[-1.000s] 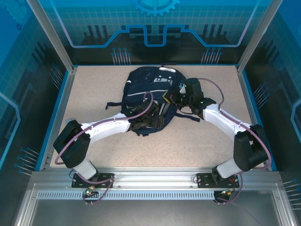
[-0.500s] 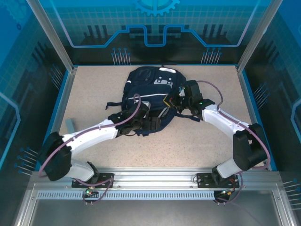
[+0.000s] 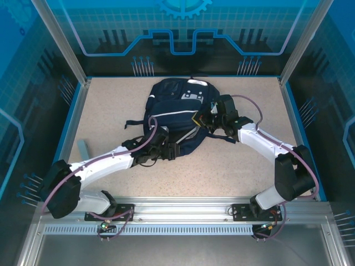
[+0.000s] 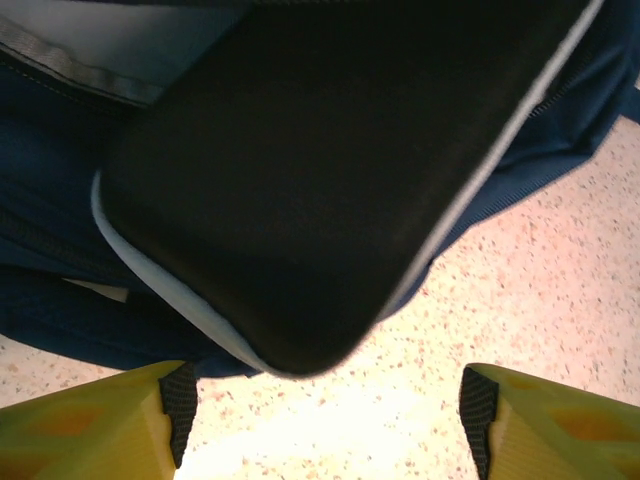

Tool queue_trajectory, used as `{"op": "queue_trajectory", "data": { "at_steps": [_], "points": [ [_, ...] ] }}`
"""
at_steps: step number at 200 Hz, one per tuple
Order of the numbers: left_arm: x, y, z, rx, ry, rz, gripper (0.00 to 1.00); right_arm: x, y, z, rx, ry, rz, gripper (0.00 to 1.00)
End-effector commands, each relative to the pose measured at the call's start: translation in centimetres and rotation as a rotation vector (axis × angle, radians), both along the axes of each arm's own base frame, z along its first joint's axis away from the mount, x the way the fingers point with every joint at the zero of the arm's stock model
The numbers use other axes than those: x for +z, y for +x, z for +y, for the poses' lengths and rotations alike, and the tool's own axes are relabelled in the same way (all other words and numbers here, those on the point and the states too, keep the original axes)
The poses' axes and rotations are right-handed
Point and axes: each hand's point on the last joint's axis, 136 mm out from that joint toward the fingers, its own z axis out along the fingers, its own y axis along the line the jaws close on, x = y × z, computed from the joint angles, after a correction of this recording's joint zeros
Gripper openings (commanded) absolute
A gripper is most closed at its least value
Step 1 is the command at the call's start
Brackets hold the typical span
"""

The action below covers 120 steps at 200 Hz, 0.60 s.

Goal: Pack books, pencil case, and school supplies into a backpack

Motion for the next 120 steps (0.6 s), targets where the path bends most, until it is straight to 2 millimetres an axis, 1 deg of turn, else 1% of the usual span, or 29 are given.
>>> {"op": "queue_trajectory", "data": {
  "at_steps": [1,15,31,39,55,74,112,120],
  "points": [
    [0.4,1.2,-0.4,0.014,-0.043,-0.016,0.73,1.0,-0.2,1.0,0.044,0.01,-0.039,0.0],
    [0.9,1.9,-0.9,0.0,-0.064,-0.036,0.72,1.1,-0.3,1.0,0.044,0.01,-0.038,0.0],
    [1.7,2.2,-2.3,-0.044,-0.112,-0.053,0.66,1.1,-0.3,1.1,0.046,0.01,-0.039,0.0],
    [2.0,2.4,-3.0,-0.065,-0.143,-0.059,0.61,1.2,-0.4,1.1,0.047,0.011,-0.039,0.0],
    [2.3,2.8,-4.3,-0.092,-0.191,-0.072,0.55,1.3,-0.5,1.2,0.051,0.014,-0.041,0.0],
    [2.2,3.7,-5.2,-0.086,-0.225,-0.085,0.47,1.5,-0.6,1.2,0.054,0.017,-0.045,0.0],
    [3.3,5.7,-7.8,-0.082,-0.295,-0.156,0.45,1.5,-1.0,1.1,0.055,0.016,-0.044,0.0],
    [3.2,6.2,-8.2,-0.076,-0.298,-0.168,0.45,1.5,-1.0,1.1,0.055,0.016,-0.046,0.0]
  ]
}}
